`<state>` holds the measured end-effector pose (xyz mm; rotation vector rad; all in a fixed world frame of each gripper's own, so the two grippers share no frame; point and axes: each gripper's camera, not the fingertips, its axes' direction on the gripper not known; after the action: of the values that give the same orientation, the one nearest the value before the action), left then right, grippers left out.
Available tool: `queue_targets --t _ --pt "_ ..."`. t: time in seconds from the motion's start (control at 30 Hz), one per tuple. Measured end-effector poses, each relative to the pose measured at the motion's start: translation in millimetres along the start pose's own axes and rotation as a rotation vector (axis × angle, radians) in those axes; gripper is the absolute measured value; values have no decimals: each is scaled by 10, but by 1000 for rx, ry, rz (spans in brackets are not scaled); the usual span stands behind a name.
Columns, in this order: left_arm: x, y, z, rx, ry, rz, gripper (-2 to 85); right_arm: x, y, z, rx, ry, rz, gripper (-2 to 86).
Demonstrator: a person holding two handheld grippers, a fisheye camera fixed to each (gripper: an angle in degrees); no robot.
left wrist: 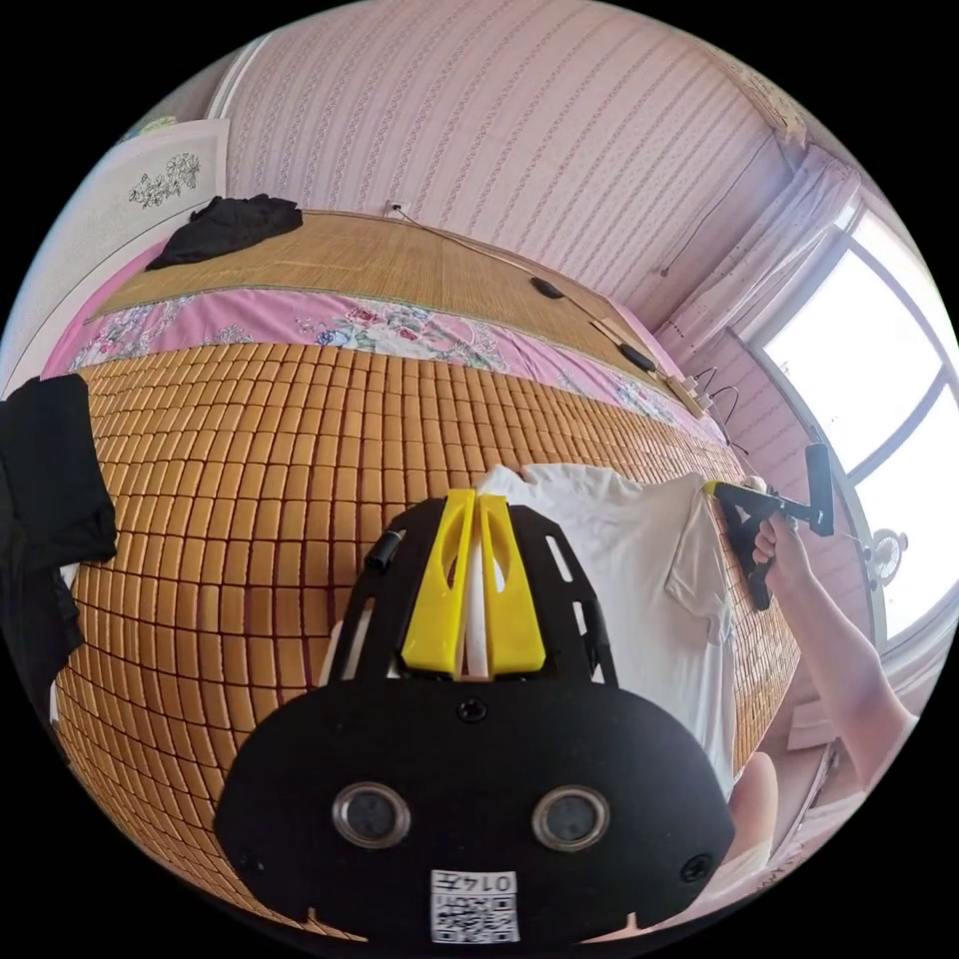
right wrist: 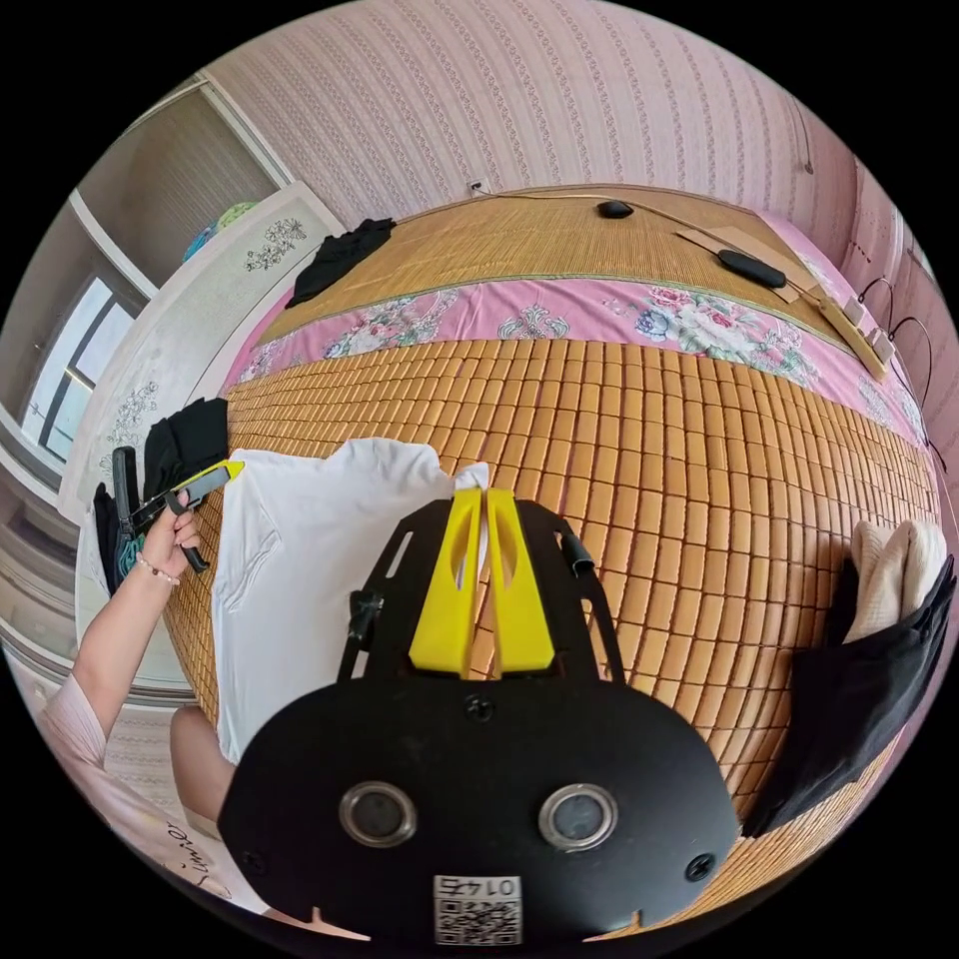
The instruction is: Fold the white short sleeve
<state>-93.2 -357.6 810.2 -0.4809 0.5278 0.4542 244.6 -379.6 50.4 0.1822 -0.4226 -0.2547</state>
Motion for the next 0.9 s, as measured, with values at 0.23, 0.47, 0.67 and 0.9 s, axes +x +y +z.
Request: queue_targets --t 0.23,0.47,0.67,0.9 --pt "177 -44 -247 70 3 46 -10 20 -100 -188 21 45 17 2" --pt "184 510 -610 17 148 98 -10 -103 378 -561 62 -77 -57 2" --pt "435 1552 -1366 -84 191 280 -10 -515 1594 -1291 78 -213 -191 3" --pt "360 3015 -1395 -270 208 147 -10 -593 3521 -864 -121 -164 -7 4"
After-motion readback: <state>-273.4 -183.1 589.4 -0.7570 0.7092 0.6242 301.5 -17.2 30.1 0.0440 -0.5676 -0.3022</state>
